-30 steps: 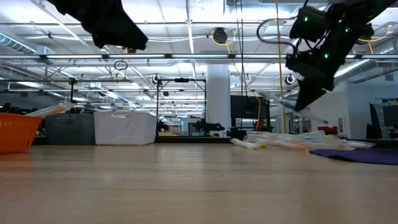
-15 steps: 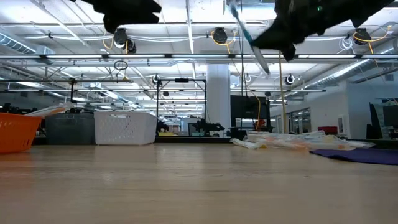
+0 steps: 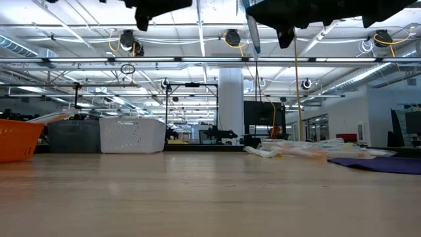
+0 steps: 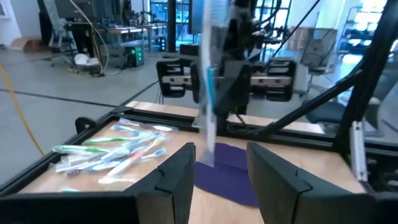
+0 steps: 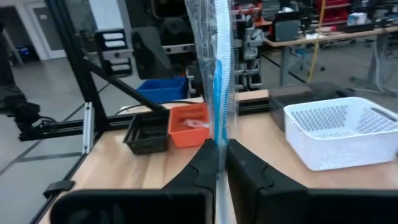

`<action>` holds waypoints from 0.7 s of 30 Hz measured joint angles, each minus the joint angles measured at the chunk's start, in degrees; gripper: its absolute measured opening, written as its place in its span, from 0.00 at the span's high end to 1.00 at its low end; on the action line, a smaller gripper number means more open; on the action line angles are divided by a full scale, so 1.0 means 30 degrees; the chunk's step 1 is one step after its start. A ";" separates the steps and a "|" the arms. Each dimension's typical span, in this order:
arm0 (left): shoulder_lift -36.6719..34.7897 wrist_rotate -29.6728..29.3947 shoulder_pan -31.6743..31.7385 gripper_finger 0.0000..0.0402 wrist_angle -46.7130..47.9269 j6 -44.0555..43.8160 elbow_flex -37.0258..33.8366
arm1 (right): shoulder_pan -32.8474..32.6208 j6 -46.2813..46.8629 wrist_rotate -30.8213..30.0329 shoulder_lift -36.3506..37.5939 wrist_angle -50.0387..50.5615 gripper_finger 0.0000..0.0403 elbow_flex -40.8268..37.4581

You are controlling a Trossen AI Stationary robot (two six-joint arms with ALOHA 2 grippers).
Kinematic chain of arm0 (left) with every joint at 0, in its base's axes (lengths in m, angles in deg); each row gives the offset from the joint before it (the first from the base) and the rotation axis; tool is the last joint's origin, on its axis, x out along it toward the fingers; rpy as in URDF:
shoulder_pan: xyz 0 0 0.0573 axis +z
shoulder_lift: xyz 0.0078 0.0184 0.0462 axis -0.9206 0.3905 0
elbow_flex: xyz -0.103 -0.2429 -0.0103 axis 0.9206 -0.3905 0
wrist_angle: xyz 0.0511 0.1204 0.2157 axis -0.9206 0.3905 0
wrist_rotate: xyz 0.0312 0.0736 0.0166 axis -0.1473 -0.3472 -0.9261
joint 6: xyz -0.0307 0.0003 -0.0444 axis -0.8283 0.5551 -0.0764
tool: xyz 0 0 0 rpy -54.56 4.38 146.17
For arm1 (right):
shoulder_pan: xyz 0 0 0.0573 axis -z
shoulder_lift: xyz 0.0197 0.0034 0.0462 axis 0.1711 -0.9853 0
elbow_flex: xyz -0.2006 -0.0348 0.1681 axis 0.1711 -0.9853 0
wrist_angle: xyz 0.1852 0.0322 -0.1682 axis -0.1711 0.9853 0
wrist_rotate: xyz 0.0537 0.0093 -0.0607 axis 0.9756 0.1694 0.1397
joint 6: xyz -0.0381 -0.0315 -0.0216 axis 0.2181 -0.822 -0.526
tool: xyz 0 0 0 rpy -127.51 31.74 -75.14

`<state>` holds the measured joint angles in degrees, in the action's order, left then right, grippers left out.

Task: Pick & Place Toothbrushes
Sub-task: Put the blue toothbrush into the gray bin

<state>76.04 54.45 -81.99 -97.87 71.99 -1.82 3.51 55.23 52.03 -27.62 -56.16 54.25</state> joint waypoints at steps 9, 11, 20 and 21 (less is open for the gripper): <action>0.3020 0.0877 0.0455 0.63 -0.4545 0.1036 0.0000 | -0.0224 -0.0002 -0.0020 -0.1340 -0.0729 0.98 0.0000; 0.3440 0.0958 0.0628 0.63 -0.5339 0.1031 0.0000 | -0.0301 -0.0002 -0.0015 -0.1552 -0.1010 0.98 0.0000; 0.4647 0.1700 0.1418 0.63 -0.7657 0.0817 0.0022 | -0.0548 -0.0002 -0.0002 -0.2315 -0.2066 0.98 -0.0001; 0.4800 0.2032 0.1508 0.63 -0.7875 0.0745 0.0022 | -0.0548 -0.0002 -0.0002 -0.2321 -0.2036 0.98 -0.0007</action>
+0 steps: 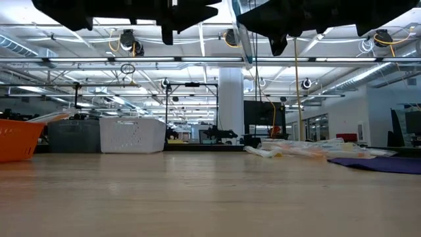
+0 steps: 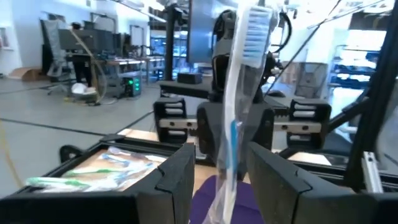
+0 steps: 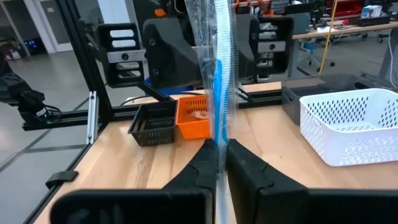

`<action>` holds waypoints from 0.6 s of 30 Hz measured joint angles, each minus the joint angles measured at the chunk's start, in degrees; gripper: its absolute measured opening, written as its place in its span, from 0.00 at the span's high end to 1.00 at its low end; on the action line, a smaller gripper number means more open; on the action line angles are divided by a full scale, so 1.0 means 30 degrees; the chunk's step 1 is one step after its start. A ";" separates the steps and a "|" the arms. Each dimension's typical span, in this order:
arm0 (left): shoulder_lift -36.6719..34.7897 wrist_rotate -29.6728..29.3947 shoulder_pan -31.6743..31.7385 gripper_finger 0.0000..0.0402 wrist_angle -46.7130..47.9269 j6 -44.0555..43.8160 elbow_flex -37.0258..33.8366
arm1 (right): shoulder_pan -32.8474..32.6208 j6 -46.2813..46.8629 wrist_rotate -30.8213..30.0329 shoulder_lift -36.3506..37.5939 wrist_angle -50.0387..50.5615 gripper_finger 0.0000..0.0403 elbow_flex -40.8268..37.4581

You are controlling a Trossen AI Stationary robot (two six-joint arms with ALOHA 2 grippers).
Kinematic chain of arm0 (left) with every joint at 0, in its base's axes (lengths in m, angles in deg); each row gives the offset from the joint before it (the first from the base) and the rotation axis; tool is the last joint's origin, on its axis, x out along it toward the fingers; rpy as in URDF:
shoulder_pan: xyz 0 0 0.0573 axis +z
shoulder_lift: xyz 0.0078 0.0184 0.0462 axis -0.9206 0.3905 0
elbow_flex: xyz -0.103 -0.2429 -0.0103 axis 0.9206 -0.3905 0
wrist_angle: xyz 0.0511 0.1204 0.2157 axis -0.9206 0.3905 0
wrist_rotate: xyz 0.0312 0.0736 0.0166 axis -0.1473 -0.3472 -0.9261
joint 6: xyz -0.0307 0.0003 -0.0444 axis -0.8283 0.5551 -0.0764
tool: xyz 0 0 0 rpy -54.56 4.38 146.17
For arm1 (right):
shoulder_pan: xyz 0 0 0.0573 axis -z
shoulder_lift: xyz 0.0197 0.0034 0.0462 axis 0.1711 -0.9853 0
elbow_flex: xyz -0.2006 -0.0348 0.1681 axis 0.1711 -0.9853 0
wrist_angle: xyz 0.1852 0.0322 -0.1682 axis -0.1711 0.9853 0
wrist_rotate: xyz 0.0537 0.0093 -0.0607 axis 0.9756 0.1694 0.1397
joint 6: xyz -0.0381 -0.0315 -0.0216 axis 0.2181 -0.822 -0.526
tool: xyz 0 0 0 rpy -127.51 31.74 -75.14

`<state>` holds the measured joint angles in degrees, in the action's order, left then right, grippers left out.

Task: Pick & Place Toothbrushes
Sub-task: Put the blue toothbrush into the gray bin

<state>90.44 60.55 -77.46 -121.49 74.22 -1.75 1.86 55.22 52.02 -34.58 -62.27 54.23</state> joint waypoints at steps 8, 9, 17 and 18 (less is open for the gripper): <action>0.1158 0.0979 0.0318 0.63 -0.2086 -0.0102 0.0122 | 0.0000 -0.0058 -0.0001 0.0015 -0.0115 0.98 0.0000; 0.1326 0.1110 0.0318 0.63 -0.2218 -0.0109 0.0261 | 0.0000 -0.0058 0.0000 0.0015 -0.0108 0.97 0.0000; 0.3490 0.1644 0.0598 0.63 -0.2132 0.0304 0.2599 | 0.0000 -0.0061 -0.0003 0.0015 -0.0071 0.97 0.0000; 0.3647 0.1643 0.0617 0.63 -0.2046 0.0442 0.2771 | 0.0000 -0.0059 0.0000 0.0015 0.0031 0.97 0.0000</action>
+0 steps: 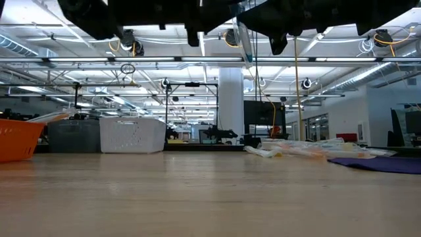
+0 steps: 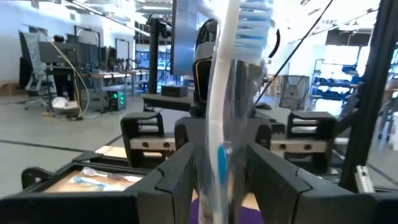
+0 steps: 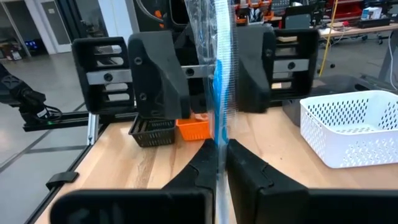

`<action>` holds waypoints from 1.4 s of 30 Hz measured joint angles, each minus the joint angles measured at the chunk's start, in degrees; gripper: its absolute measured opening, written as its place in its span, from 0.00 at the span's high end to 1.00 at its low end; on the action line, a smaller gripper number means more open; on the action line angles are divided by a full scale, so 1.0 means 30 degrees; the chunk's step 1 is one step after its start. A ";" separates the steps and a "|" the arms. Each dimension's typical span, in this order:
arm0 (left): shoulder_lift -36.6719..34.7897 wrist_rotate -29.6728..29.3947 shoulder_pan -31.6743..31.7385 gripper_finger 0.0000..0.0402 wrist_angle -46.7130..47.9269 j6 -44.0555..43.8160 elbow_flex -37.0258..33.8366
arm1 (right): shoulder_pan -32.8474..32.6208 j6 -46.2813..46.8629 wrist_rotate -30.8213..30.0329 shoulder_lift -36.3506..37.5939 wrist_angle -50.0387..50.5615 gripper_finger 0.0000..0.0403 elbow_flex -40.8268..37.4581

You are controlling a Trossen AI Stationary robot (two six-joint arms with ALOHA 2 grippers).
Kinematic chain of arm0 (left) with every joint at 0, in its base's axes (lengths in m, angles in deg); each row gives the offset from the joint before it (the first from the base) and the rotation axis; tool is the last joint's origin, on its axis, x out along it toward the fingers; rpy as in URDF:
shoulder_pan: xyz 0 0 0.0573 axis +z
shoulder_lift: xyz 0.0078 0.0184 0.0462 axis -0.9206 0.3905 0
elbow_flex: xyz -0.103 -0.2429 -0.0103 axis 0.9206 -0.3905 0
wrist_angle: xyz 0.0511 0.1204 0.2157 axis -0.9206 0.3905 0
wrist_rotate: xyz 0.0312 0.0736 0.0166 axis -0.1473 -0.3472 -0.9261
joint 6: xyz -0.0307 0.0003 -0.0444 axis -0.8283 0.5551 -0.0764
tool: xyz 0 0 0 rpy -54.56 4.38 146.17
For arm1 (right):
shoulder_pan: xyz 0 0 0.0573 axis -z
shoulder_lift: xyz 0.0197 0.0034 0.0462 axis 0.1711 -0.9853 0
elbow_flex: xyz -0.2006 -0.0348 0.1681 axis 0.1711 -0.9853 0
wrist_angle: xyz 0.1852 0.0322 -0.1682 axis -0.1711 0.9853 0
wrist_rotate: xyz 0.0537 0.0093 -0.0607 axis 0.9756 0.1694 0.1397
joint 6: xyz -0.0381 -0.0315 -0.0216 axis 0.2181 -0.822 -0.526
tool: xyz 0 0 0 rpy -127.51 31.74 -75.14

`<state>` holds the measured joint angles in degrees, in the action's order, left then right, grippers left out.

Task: Pick & Place Toothbrushes
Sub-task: Put the blue toothbrush into the gray bin

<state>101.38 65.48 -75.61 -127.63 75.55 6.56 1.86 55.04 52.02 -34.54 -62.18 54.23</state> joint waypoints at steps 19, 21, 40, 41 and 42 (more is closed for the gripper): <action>-0.0174 0.0342 0.0000 0.99 0.1726 0.0007 0.0245 | 0.0000 -0.0188 -0.0007 0.0007 0.0921 0.86 0.0000; -0.0372 0.0316 0.0000 0.99 0.2278 -0.0053 0.0245 | 0.0000 -0.0383 -0.0015 0.0007 0.1291 0.83 0.0000; -0.9792 -0.6857 0.1137 0.99 1.9342 -0.2881 0.0238 | 0.0007 -0.0429 -0.0020 0.0002 0.1748 0.65 -0.0015; -1.0327 -0.7314 0.1347 0.99 2.0314 -0.3200 0.0238 | 0.0007 -0.0429 -0.0015 0.0007 0.1748 0.65 -0.0015; -1.0822 -0.7733 0.1567 0.99 2.1351 -0.3617 0.0238 | 0.0007 -0.0429 -0.0015 0.0007 0.1754 0.65 -0.0015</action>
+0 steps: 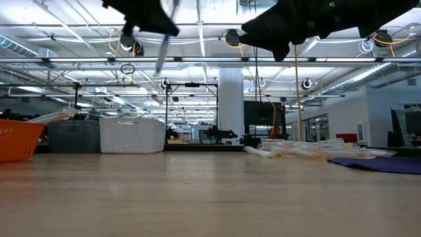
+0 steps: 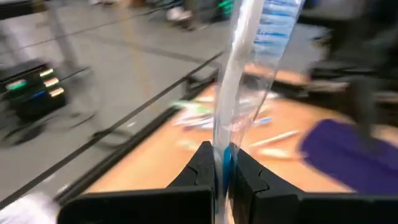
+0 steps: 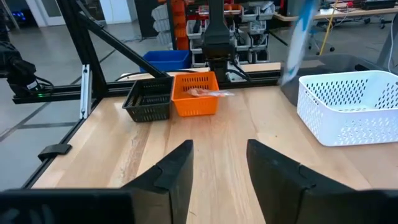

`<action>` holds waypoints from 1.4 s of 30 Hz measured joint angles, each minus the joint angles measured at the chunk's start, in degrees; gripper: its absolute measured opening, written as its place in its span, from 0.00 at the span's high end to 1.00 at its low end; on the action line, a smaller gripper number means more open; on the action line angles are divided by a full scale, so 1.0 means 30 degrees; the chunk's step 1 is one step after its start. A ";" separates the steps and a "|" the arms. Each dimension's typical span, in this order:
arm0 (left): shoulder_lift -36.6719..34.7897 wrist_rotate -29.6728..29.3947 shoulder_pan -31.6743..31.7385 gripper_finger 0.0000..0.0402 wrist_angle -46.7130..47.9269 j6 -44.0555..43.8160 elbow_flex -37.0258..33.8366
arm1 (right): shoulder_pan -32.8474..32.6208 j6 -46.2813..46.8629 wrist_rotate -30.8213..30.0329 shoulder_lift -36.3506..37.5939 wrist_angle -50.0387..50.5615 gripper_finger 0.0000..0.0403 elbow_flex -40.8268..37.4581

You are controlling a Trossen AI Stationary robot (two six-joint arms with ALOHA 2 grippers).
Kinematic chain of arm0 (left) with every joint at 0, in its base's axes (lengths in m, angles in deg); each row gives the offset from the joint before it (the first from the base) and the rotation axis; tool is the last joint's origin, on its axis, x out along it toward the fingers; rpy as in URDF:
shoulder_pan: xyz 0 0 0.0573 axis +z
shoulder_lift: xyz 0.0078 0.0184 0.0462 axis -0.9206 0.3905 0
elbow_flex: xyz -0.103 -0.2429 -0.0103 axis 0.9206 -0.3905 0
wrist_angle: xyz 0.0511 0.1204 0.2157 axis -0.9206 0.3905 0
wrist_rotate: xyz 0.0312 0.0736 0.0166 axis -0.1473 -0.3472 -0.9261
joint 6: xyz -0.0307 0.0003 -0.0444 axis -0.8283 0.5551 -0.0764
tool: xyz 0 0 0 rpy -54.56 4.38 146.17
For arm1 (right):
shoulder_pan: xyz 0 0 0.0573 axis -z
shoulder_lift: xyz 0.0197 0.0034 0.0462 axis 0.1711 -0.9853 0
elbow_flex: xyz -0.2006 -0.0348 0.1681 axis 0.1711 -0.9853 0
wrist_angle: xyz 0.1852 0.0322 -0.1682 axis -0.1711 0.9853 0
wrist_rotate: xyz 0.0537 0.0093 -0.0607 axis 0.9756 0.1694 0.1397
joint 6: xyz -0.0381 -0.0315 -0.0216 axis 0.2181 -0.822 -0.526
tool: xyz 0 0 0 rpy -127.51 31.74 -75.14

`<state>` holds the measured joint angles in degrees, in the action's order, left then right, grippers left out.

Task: Pick & Place Toothbrushes
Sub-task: Put the blue toothbrush into the gray bin

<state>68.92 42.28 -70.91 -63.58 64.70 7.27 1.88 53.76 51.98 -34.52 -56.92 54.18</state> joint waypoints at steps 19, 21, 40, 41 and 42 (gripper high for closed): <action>-0.8945 -0.2433 0.7504 0.99 0.4355 -0.4558 -0.5896 | -0.0015 0.0007 0.0066 0.0000 -0.0014 0.66 0.0000; -0.9670 -0.2395 0.8412 0.99 0.4022 -0.4799 -0.6610 | -0.0015 0.0008 0.0066 0.0000 -0.0033 0.66 0.0000; -1.0495 -0.0582 1.4008 0.99 0.1817 -0.7180 -1.0332 | -0.0022 0.0010 0.0066 -0.0003 -0.0298 0.66 0.0000; -1.0495 -0.0408 1.4216 0.98 0.1535 -0.7357 -1.0559 | -0.0022 0.0010 0.0066 0.0000 -0.0298 0.67 0.0000; -1.0487 -0.0267 1.4438 0.97 0.1190 -0.7515 -1.0810 | -0.0022 0.0007 0.0066 -0.0006 -0.0298 0.67 0.0000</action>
<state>37.46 41.48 -27.60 -60.01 42.15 -25.16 1.82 53.78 52.17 -34.54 -57.81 54.18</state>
